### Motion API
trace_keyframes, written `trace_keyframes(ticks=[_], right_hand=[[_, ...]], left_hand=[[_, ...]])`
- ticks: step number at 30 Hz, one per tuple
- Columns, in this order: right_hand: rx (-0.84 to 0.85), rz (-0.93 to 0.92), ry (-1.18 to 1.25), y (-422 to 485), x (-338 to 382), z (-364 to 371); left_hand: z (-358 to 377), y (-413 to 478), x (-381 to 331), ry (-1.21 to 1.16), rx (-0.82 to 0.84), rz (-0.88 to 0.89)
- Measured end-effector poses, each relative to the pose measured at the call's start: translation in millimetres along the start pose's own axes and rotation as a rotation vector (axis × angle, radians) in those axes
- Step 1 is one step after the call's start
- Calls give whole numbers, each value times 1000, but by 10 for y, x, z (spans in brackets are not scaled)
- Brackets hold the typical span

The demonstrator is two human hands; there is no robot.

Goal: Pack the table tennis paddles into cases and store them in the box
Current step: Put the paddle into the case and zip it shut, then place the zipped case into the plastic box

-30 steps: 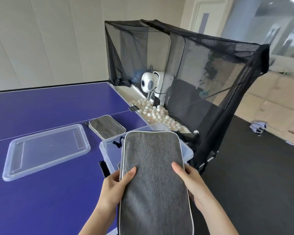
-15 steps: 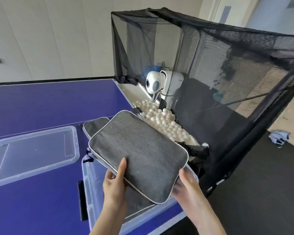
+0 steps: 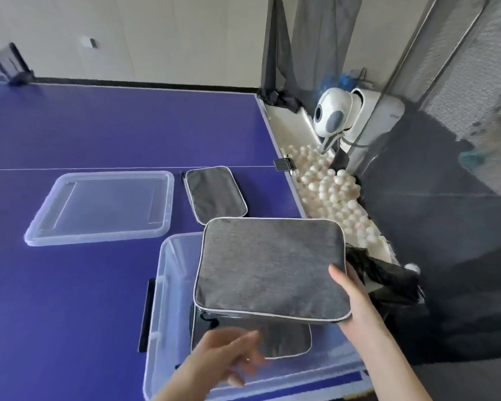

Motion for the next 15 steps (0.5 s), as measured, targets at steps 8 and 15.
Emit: trace_keyframes(ticks=[8,15], right_hand=[[75,151,-110,280,-220,-13],[118,241,-144,391,-411,-114]], left_hand=[[-468,334,-204,16,-651,282],[-490,623,-62,-38,-629,160]])
Point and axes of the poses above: each hand's wrist, its own y-axis towards the middle knuckle, its own z-axis out of the palm, x = y × z, the point moved 1 cm from there along y, towards the middle knuckle, and after that the axes turned 7 degrees about -y, right-handed, at the moved point
